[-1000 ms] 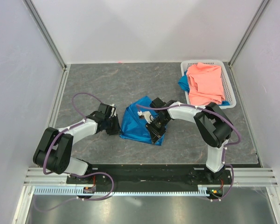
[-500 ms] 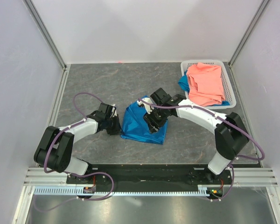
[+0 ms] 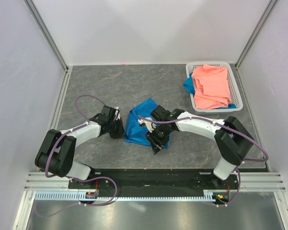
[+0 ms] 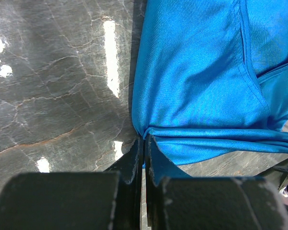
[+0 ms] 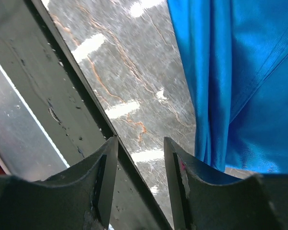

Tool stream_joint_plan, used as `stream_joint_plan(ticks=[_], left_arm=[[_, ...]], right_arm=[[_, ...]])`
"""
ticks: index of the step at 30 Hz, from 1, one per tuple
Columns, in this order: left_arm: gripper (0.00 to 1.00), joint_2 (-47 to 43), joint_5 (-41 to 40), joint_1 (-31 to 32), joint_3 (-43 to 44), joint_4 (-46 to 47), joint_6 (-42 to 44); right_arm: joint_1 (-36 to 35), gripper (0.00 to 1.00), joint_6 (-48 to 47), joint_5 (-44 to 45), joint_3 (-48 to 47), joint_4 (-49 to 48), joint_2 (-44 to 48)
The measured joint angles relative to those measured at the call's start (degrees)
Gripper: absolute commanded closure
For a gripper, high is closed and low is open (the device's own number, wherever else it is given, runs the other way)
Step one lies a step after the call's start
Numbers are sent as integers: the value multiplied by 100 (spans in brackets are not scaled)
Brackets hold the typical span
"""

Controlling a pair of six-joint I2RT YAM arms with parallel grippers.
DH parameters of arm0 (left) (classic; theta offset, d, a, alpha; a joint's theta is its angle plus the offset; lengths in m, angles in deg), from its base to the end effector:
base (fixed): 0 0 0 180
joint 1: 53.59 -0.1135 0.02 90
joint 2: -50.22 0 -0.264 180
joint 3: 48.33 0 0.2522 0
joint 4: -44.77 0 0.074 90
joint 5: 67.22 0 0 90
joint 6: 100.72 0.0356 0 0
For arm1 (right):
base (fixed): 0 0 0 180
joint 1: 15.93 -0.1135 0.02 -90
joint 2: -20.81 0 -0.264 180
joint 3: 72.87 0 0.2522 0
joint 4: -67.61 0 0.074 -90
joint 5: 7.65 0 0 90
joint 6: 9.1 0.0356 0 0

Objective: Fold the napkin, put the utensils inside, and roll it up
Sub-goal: Roll the napkin with the utensil

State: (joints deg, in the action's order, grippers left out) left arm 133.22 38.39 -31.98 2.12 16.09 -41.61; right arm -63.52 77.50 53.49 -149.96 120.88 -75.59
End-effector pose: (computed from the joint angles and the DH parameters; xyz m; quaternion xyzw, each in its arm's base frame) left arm 0.2313 -0.1019 0.1449 -0.0440 0.9593 -0.2268 0.1626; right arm 0.2024 0.2471 0.1921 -0.4461 0.8478 0.2834 0.0432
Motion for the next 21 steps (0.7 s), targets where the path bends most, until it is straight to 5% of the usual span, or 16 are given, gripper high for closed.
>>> stream_joint_plan(ticks=[21], left_arm=[[98,15,15,0,7,0,4]], right_arm=[[595,49,-160,197,-35,81,-461]])
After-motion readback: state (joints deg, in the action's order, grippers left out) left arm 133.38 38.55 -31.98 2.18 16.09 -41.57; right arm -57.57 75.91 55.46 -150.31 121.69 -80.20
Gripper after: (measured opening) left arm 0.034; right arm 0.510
